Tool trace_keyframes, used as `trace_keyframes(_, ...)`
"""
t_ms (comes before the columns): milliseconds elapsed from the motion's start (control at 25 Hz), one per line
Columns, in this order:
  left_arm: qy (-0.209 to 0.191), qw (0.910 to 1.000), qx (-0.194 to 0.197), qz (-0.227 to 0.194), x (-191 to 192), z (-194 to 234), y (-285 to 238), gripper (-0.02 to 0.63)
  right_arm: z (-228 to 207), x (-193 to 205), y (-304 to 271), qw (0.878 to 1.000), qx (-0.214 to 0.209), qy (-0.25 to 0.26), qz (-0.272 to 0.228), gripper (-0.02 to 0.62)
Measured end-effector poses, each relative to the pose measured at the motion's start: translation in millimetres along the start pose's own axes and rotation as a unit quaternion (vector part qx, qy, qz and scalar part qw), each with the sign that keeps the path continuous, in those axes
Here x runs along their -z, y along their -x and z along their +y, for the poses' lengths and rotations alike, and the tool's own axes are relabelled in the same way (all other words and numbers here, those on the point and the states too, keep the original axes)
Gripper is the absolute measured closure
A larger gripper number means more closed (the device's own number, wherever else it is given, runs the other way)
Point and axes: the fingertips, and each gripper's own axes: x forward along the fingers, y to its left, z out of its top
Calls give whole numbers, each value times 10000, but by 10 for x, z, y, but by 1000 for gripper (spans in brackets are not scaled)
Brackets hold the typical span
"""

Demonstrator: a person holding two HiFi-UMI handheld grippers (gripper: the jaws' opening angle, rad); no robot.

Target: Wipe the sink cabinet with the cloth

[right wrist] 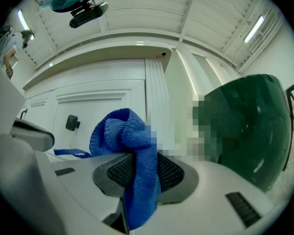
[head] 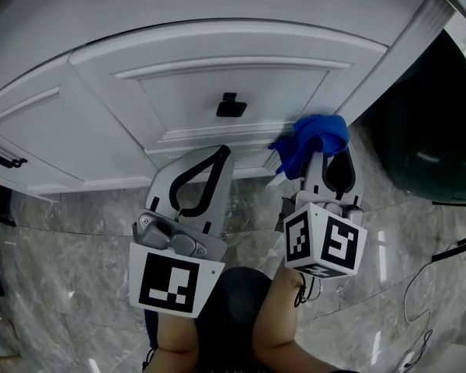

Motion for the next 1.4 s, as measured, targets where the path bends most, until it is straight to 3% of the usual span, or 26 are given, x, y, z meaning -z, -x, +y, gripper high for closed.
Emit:
trace_keyframes(120, 234, 9997, 64, -94, 57, 18, 181, 606, 167, -48, 34, 9998, -194, 21, -59, 480)
trace_keyframes(200, 60, 9999, 99, 39, 199, 64, 359, 606, 509, -16, 119, 9962, -802, 316, -80, 479)
trace_keyframes(280, -45, 9996, -157, 243, 375, 236, 546, 606, 912, 146, 259, 9884, -1467, 373, 78, 479)
trace_keyframes(440, 1234, 9877, -957, -61, 553, 639, 799, 606, 1578, 429, 444, 9685, -2432, -252, 473, 480)
trace_keyframes(520, 1394, 9840, -1102, -159, 570, 747, 885, 606, 1820, 445, 451, 9623, -2664, -239, 486, 479)
trace_keyframes(680, 1398, 9842, -1087, -33, 667, 824, 991, 606, 2147, 489, 453, 9611, -2725, 87, 436, 480)
trace_keyframes(840, 1469, 9834, -1065, -3, 759, 907, 1055, 606, 2433, 587, 449, 9553, -2888, 215, 589, 480)
trace_keyframes(1000, 1393, 9842, -1087, 95, 854, 958, 1046, 606, 2574, 568, 344, 9570, -2810, 269, 674, 480)
trace_keyframes(1240, 1493, 9841, -946, 189, 966, 925, 951, 606, 2631, 611, 330, 9592, -2771, 529, 187, 480)
trace_keyframes(1400, 1649, 9817, -937, 176, 1005, 920, 914, 606, 2638, 610, 332, 9602, -2746, 499, 146, 480)
